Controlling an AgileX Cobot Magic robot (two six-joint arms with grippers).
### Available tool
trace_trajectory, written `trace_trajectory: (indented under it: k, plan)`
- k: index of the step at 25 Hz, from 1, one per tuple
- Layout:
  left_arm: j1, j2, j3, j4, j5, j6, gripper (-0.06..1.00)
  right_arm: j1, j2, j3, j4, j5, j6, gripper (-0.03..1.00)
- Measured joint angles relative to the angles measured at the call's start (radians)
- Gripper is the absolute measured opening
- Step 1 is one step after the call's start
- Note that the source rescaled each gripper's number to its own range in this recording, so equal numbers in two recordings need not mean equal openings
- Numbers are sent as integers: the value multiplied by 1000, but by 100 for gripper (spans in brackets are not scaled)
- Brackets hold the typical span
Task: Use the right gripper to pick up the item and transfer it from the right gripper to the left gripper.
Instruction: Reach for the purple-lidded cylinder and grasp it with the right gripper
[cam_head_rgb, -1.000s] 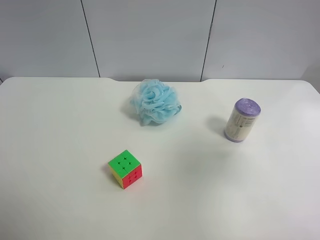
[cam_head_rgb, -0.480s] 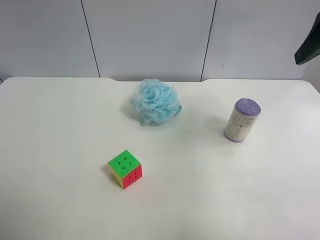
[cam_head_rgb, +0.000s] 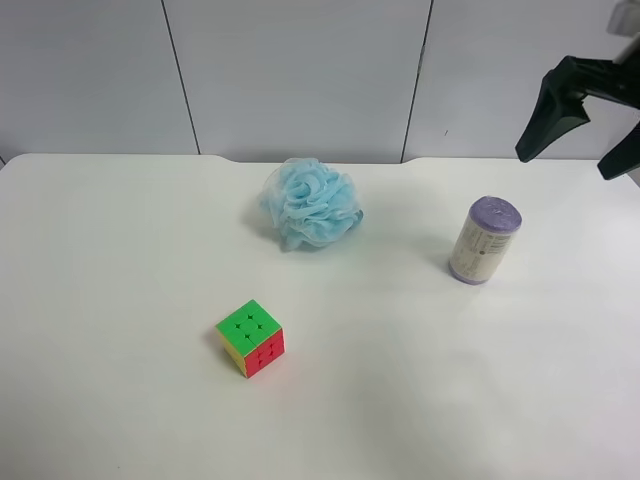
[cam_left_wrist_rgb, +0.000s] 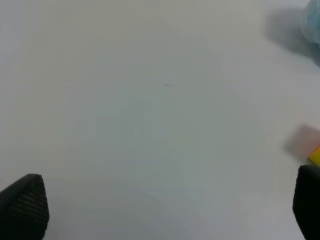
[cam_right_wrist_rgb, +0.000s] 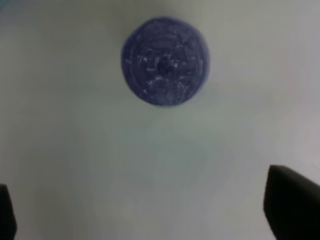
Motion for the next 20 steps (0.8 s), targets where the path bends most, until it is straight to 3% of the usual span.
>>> trace_trajectory:
  k: [6,15,20]
  plan:
    - [0,0,0,0,0,0,100,0,99,-3,0,-61,0,100]
    - [0,0,0,0,0,0,100,4,209,-102,2,-47,0,100]
    - [0,0,0,0,0,0,100,83,232,-140,-85,-28,2,100]
